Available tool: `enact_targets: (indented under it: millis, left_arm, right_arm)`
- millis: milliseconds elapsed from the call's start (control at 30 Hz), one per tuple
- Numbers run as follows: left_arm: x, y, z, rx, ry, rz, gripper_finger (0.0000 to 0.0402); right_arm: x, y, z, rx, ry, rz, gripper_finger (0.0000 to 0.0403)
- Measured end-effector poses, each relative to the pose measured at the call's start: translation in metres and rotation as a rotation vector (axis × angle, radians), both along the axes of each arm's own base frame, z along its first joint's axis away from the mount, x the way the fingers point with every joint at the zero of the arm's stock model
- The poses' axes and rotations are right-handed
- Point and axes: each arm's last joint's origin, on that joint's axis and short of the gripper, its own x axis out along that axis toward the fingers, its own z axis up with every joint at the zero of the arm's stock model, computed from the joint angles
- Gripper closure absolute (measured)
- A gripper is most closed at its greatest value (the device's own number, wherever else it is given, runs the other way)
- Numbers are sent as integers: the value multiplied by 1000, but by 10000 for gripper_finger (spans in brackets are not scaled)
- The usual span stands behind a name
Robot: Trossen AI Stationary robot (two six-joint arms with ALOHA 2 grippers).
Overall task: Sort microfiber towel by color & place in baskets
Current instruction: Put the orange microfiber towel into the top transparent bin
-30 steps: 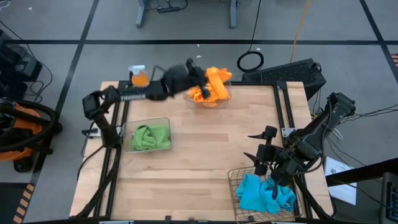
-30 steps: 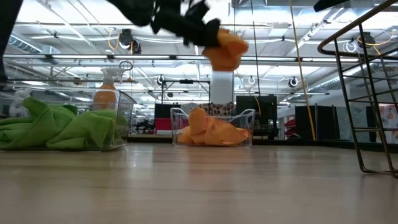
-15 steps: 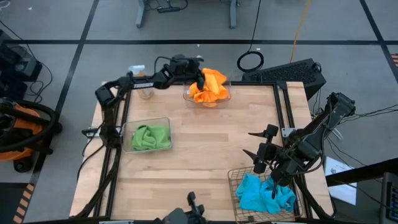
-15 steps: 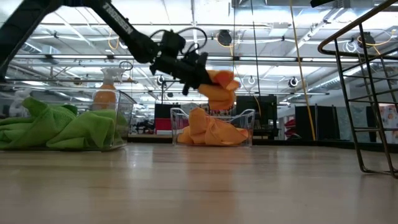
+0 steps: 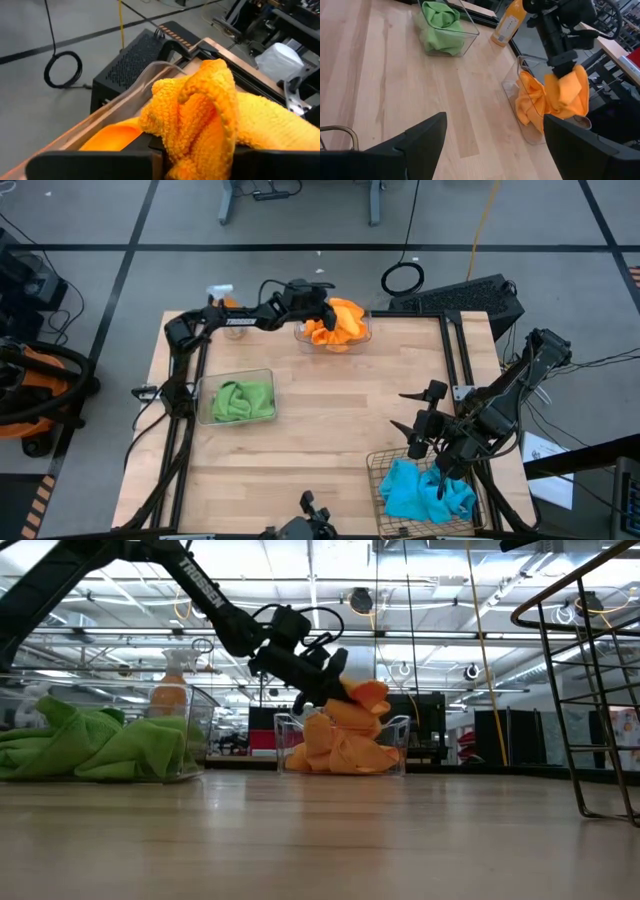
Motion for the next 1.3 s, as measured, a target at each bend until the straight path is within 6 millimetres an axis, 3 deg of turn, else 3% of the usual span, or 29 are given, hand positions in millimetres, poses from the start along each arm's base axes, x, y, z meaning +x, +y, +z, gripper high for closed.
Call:
enact_targets:
  millis: [167,433,600,833,1167,1300]
  left_arm:
    - [1,-2,0,-22,-11,1,326]
    - [2,-2,0,-22,-12,-1,223]
    - [-1,-4,6,-26,-4,-1,184]
    - [-6,-10,24,6,12,-12,166]
    - [-5,-16,17,88,137,-20,166]
    - [-2,-15,29,66,197,-45,166]
  right_arm:
    - [0,0,0,6,-2,-3,83]
    - [0,0,0,9,0,-1,83]
    - [0,0,0,8,0,-1,83]
    - [0,0,0,6,2,-1,83]
    - [0,0,0,6,2,-1,83]
    - [0,0,0,6,2,-1,83]
